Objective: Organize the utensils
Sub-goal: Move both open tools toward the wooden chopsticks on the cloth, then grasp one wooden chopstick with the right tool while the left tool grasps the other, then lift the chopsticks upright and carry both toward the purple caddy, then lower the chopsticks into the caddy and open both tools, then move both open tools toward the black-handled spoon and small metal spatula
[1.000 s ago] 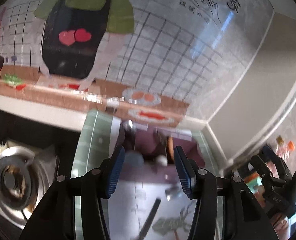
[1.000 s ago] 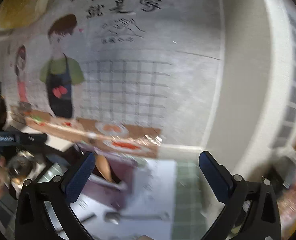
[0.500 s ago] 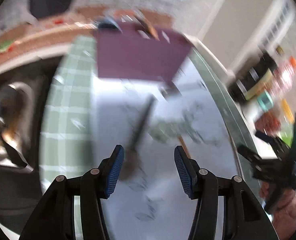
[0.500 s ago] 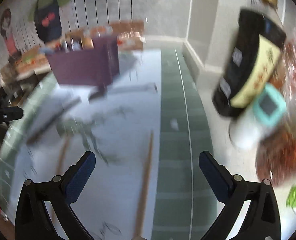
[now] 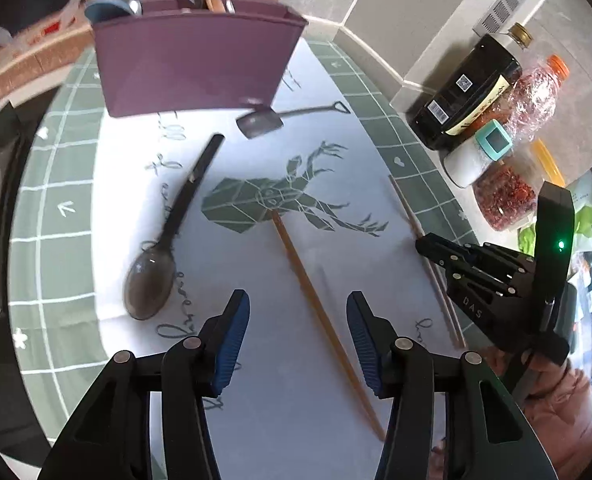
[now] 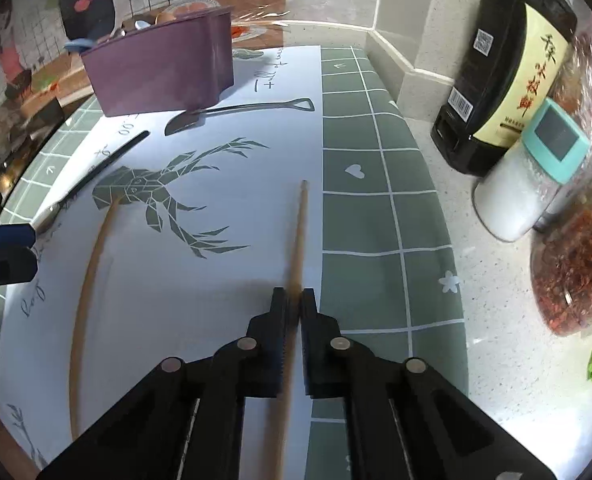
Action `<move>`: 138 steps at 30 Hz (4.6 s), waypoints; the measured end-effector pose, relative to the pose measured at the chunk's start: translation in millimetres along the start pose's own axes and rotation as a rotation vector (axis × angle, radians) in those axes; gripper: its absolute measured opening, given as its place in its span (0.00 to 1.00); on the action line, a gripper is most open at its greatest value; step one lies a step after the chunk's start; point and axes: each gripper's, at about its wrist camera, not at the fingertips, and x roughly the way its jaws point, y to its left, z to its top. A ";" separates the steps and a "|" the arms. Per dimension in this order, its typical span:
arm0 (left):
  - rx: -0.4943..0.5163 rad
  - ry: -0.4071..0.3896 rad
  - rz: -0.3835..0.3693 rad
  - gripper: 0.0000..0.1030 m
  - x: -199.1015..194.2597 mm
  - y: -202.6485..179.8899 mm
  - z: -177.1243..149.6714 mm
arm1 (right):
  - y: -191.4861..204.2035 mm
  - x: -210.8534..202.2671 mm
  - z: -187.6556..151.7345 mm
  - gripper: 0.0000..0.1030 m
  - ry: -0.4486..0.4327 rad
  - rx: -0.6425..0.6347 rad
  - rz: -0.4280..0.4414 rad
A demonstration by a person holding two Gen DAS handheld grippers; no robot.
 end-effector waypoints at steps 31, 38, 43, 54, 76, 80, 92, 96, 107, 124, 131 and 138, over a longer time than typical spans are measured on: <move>0.046 -0.191 0.058 0.05 -17.3 -1.4 12.0 | 22.4 -47.9 13.1 0.05 -0.148 0.035 0.104; -0.010 -0.433 0.020 0.06 -93.8 9.4 23.1 | 39.6 -67.3 36.3 0.05 -0.215 0.026 0.196; -0.018 -0.607 -0.013 0.06 -158.1 11.0 52.5 | 41.9 -107.6 74.8 0.05 -0.346 0.037 0.272; 0.010 -1.030 0.084 0.06 -249.1 10.4 140.7 | 57.8 -210.9 196.0 0.05 -0.773 -0.074 0.215; -0.096 -1.080 0.283 0.06 -115.1 75.2 197.3 | 68.9 -26.9 258.9 0.05 -0.671 -0.069 0.281; -0.090 -1.058 0.308 0.06 -97.2 77.2 196.5 | 75.7 -7.1 251.5 0.05 -0.643 -0.093 0.269; -0.131 -0.775 0.261 0.22 -64.2 87.9 165.1 | 77.4 31.3 209.4 0.27 -0.450 -0.130 0.311; -0.110 -0.733 0.262 0.34 -74.9 82.9 149.0 | 64.9 15.9 196.6 0.49 -0.450 -0.122 0.312; -0.158 -0.435 0.177 0.47 -71.2 100.0 63.1 | -24.7 49.2 178.9 0.30 -0.213 0.079 0.161; -0.098 -0.166 0.121 0.50 -29.2 96.2 7.7 | -14.1 95.8 145.5 0.12 0.019 0.032 0.219; -0.110 -0.137 0.102 0.51 -25.8 101.0 -0.8 | 11.0 61.8 88.2 0.12 0.089 -0.007 0.349; -0.113 -0.139 0.130 0.53 -38.3 106.6 -13.9 | 58.6 29.1 80.7 0.40 0.001 -0.203 0.393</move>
